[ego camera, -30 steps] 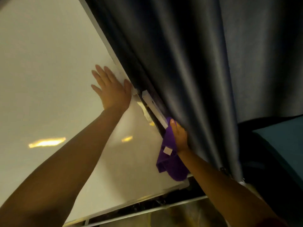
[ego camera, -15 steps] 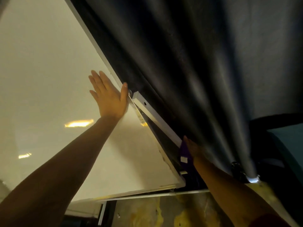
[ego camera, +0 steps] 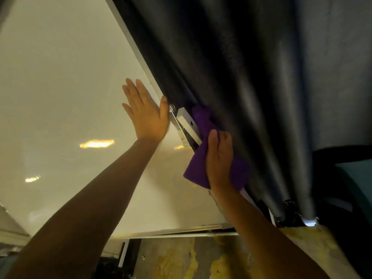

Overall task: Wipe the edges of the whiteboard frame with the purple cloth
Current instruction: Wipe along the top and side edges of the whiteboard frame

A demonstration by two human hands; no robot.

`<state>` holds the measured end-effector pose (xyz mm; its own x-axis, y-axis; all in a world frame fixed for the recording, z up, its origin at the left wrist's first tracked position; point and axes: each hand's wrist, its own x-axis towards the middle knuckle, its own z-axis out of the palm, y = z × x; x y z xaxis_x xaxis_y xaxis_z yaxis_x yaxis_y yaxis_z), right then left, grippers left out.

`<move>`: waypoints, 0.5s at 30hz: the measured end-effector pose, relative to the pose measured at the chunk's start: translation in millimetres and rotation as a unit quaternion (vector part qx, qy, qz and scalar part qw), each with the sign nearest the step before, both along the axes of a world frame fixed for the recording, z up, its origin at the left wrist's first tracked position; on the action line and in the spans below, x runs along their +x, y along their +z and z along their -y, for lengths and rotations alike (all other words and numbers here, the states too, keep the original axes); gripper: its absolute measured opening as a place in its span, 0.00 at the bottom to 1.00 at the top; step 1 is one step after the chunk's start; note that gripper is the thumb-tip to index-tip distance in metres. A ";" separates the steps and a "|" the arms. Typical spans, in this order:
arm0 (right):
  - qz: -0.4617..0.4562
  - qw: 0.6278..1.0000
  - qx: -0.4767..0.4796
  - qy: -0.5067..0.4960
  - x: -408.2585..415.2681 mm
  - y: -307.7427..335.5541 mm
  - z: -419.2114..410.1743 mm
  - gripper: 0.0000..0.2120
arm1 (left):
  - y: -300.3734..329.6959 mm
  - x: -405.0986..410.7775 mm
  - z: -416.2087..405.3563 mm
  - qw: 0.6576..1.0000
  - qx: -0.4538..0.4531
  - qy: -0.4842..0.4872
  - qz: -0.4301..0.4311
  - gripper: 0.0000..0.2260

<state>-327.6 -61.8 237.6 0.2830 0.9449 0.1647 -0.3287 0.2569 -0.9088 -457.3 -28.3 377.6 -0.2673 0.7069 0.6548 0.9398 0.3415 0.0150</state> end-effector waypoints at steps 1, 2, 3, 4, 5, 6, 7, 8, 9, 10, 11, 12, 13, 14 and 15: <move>0.032 0.999 -0.025 0.010 -9.2 -12.6 7.2 0.18 | -0.7 -2.1 -0.5 1.000 0.001 0.000 0.000 0.37; 0.060 0.997 -0.042 0.010 -18.7 -25.8 13.5 0.22 | -1.4 -4.7 -1.0 1.000 0.000 0.003 -0.001 0.37; 0.084 0.995 -0.049 -0.002 -26.3 -35.3 19.2 0.23 | -1.8 -7.4 -2.0 1.000 -0.002 0.009 -0.005 0.38; 0.102 0.994 -0.046 -0.017 -31.7 -42.6 23.3 0.22 | -2.3 -10.4 -2.8 1.000 -0.003 0.013 -0.010 0.38; 0.116 0.992 -0.038 -0.034 -35.3 -47.8 27.3 0.20 | -2.7 -13.2 -2.9 1.000 -0.003 0.016 -0.011 0.38; 0.128 0.990 -0.028 -0.051 -38.0 -53.0 29.9 0.17 | -3.4 -15.1 -3.3 1.000 -0.001 0.014 -0.008 0.38; 0.133 0.989 -0.026 -0.065 -40.3 -57.2 32.7 0.15 | -4.5 -16.5 -3.0 1.000 0.001 0.010 -0.005 0.38; 0.139 0.987 -0.026 -0.076 -42.9 -60.4 37.1 0.14 | -5.7 -16.3 -2.2 1.000 0.005 0.006 -0.004 0.38; 0.147 0.985 -0.029 -0.084 -46.6 -63.1 42.3 0.14 | -6.9 -16.1 -1.7 1.000 0.010 0.000 -0.005 0.38; 0.157 0.983 -0.024 -0.092 -52.4 -67.8 47.8 0.16 | -7.5 -16.5 -1.2 1.000 0.013 -0.004 -0.005 0.39; 0.169 0.981 -0.015 -0.099 -59.5 -70.2 54.4 0.18 | -7.8 -18.0 0.0 1.000 0.010 -0.006 -0.002 0.39; 0.171 0.980 -0.003 -0.098 -65.4 -71.4 58.1 0.20 | -7.8 -18.5 0.2 1.000 0.005 -0.006 0.002 0.40; 0.156 0.983 0.003 -0.093 -70.7 -67.9 60.0 0.21 | -8.4 -19.5 1.0 1.000 -0.001 -0.008 0.007 0.40; 0.139 0.986 0.006 -0.093 -75.8 -62.1 59.0 0.21 | -9.4 -20.1 2.4 1.000 -0.007 -0.013 0.014 0.40; 0.141 0.984 0.011 -0.107 -81.5 -53.2 56.4 0.20 | -10.4 -21.9 5.5 0.999 -0.012 -0.023 0.023 0.39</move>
